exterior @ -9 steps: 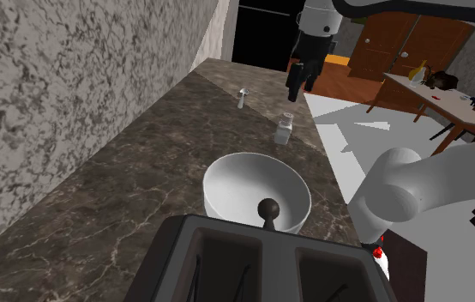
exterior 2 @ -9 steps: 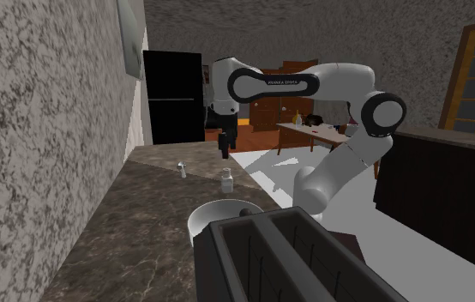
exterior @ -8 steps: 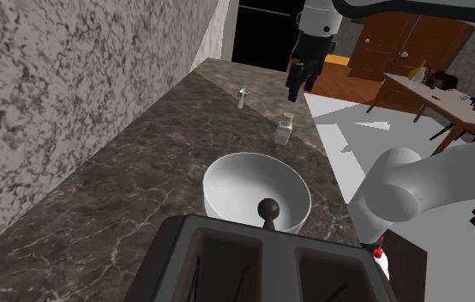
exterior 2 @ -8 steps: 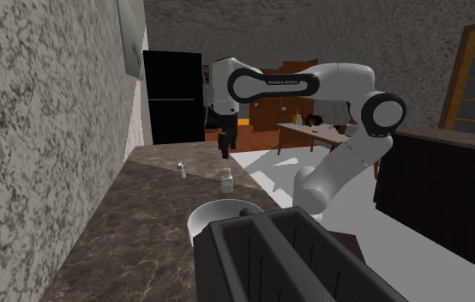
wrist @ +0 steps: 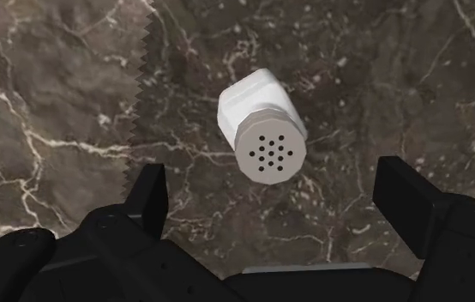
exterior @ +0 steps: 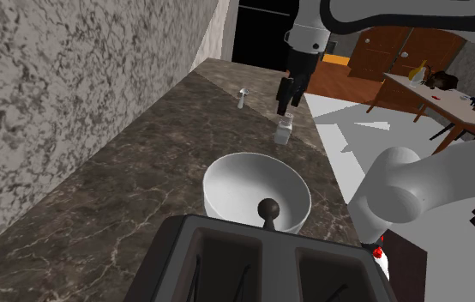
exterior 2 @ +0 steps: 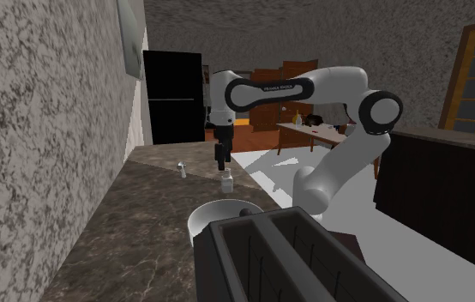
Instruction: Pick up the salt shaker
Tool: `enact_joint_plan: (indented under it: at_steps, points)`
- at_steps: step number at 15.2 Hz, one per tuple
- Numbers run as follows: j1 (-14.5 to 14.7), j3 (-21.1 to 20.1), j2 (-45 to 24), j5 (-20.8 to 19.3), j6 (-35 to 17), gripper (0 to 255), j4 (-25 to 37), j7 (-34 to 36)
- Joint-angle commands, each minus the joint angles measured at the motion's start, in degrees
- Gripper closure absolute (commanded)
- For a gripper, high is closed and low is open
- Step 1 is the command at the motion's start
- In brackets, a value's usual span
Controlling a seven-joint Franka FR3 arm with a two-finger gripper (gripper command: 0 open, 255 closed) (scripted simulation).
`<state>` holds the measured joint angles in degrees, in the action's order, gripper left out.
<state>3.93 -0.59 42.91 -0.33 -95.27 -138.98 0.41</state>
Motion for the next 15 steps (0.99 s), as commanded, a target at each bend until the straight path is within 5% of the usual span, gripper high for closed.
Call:
enact_joint_plan:
  at_steps: [1, 5, 6, 15]
  points:
    - [0.1, 0.0, 0.2, 0.1, -1.6, 0, -1.8, 0.1]
    - [0.1, -0.1, 0.4, 0.1, -2.8, 0, -3.1, 0.1]
    - [0.1, -0.1, 0.3, 0.1, -2.8, 255, -3.0, 0.1]
    - [0.1, -0.1, 0.4, 0.1, -2.8, 255, -3.1, 0.1]
